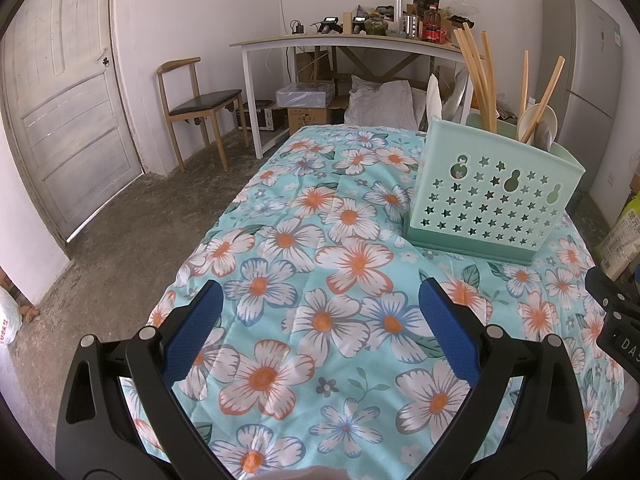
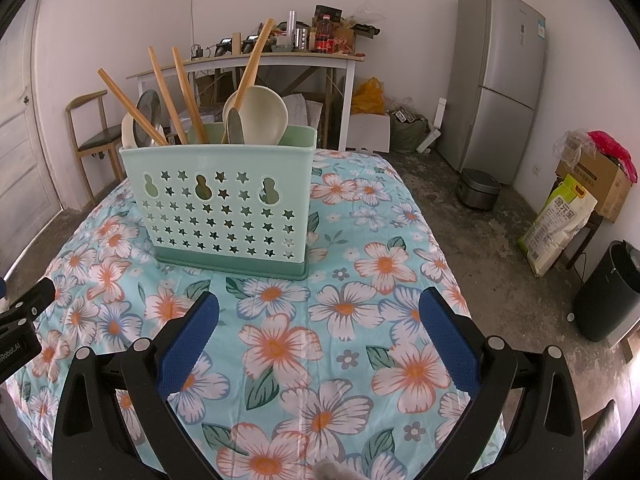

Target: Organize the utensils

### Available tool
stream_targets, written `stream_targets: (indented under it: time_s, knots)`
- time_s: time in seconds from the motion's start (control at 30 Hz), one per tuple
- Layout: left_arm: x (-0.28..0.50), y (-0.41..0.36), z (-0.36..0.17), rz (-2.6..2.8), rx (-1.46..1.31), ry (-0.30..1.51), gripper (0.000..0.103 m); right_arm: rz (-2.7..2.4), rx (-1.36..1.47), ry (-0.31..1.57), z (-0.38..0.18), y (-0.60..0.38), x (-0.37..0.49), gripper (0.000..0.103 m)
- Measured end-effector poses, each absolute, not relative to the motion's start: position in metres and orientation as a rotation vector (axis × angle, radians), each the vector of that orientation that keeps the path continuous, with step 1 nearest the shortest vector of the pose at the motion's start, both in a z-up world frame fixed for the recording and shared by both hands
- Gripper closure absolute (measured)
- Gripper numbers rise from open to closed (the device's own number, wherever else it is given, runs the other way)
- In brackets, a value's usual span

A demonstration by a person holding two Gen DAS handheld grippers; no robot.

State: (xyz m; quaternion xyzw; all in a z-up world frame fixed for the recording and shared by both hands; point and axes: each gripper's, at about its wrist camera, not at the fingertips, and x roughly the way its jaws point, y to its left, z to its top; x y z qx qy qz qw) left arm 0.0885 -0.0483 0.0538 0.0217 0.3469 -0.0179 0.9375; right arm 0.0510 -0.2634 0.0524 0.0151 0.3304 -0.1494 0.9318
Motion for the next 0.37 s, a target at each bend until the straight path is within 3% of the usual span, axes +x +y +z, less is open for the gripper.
stream_targets:
  time_s: [0.37]
  knots:
    - [0.0887,-0.0485,0.0536,-0.038,0.044,0.709,0.008,-0.304,0.031,0.677,0.0523,-0.2639,0.0508,0.006]
